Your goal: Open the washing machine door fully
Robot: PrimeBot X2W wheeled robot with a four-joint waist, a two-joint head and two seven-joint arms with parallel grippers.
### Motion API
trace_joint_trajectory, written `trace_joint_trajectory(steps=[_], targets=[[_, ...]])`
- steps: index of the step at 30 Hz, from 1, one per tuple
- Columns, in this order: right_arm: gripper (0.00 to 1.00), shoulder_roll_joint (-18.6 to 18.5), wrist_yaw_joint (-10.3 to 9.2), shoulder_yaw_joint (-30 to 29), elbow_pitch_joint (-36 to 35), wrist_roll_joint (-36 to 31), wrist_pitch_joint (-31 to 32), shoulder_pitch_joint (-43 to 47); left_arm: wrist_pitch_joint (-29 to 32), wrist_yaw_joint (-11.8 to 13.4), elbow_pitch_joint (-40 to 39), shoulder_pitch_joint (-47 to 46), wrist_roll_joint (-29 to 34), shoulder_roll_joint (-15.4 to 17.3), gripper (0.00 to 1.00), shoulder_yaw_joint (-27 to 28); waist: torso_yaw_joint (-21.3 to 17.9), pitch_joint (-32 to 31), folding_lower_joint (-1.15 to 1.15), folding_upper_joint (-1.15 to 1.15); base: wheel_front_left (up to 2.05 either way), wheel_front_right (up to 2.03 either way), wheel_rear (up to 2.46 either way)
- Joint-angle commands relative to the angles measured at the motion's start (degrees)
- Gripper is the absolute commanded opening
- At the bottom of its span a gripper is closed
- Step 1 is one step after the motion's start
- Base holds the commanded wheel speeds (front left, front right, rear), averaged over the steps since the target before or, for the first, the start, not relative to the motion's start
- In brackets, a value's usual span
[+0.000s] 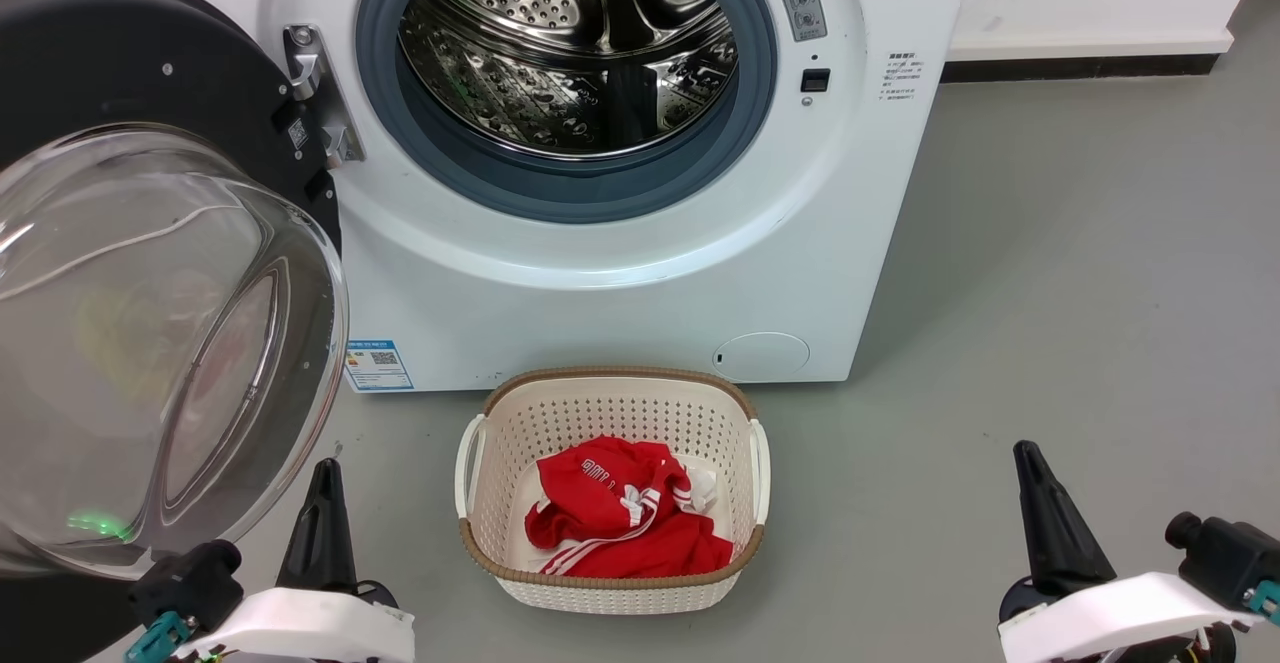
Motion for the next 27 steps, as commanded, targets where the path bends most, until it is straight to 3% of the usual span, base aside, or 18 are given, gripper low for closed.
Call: trace_joint_trajectory(steps=[1,27], targets=[[0.00,-0.50,0.01,-0.19,-0.46,2.34,0.20,-1.80,0.36,-0.42,-0.44,-1.69,-2.22,0.15,0.00,0.29,0.01,0.00,0.00,0.00,0.00,0.00,0.00],[0.00,-1.09,0.00,-1.53,2.45,24.45,3.91,-4.48,5.65,-2.45,2.57,-4.22,-24.79,0.02,0.00,1.41,0.24,-0.08,0.00,0.00,0.00,0.00,0.00]])
